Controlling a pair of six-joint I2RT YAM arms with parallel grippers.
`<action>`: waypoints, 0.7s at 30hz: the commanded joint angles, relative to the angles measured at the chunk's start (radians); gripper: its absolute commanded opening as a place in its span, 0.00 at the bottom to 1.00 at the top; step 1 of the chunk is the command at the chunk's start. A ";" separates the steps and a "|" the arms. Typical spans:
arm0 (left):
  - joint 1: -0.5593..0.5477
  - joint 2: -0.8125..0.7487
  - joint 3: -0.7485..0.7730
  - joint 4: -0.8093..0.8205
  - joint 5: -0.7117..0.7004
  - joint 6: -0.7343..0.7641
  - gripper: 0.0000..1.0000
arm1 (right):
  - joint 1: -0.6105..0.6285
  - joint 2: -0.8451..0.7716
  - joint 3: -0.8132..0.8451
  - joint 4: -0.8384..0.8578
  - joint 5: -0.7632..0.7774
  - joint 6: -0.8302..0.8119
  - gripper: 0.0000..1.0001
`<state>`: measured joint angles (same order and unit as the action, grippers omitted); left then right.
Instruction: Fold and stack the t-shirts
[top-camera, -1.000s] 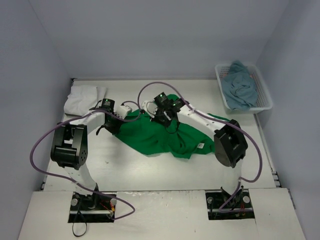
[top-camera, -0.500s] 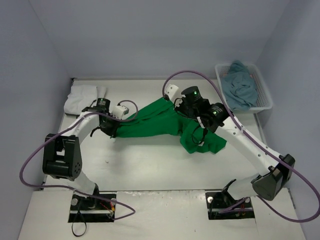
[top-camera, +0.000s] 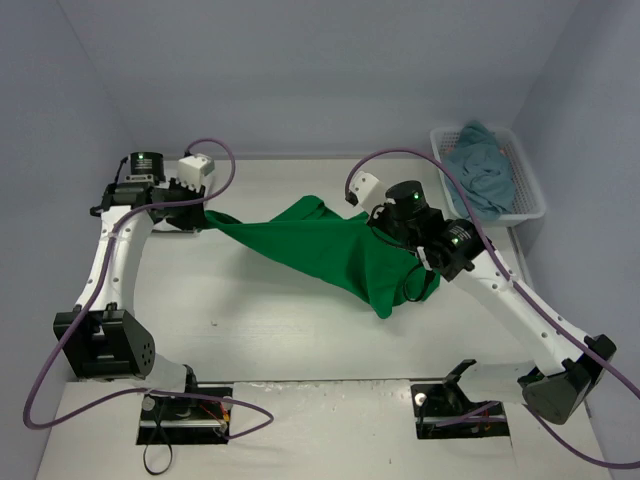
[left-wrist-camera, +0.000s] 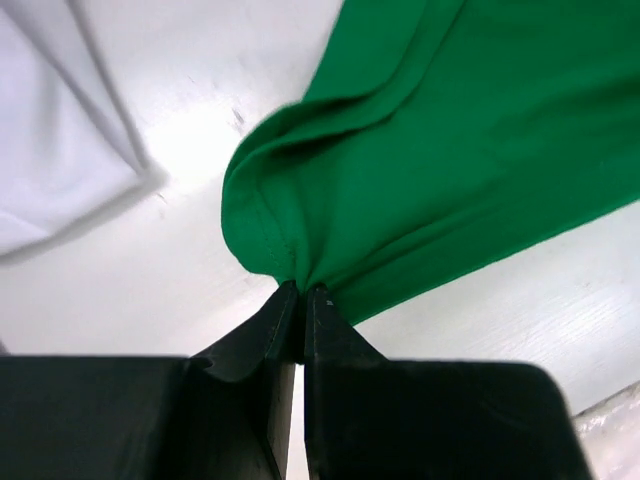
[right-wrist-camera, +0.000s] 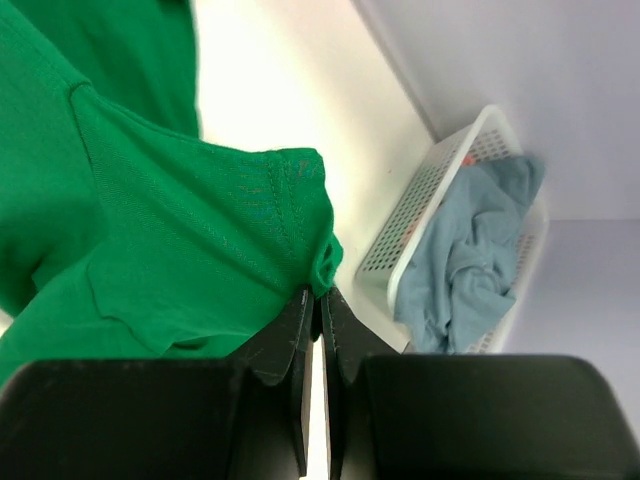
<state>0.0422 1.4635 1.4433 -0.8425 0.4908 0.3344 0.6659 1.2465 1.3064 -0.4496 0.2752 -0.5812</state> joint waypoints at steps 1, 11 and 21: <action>0.048 -0.046 0.167 -0.043 0.087 -0.060 0.01 | -0.012 -0.070 0.068 0.132 0.033 -0.049 0.00; 0.053 -0.015 0.740 -0.052 0.247 -0.305 0.00 | -0.042 -0.088 0.263 0.327 0.157 -0.108 0.00; 0.053 -0.208 0.810 -0.018 0.312 -0.288 0.01 | -0.123 -0.240 0.352 0.322 0.079 -0.046 0.00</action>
<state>0.0868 1.3632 2.2410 -0.9421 0.7856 0.0479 0.5602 1.0683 1.6199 -0.2272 0.3420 -0.6487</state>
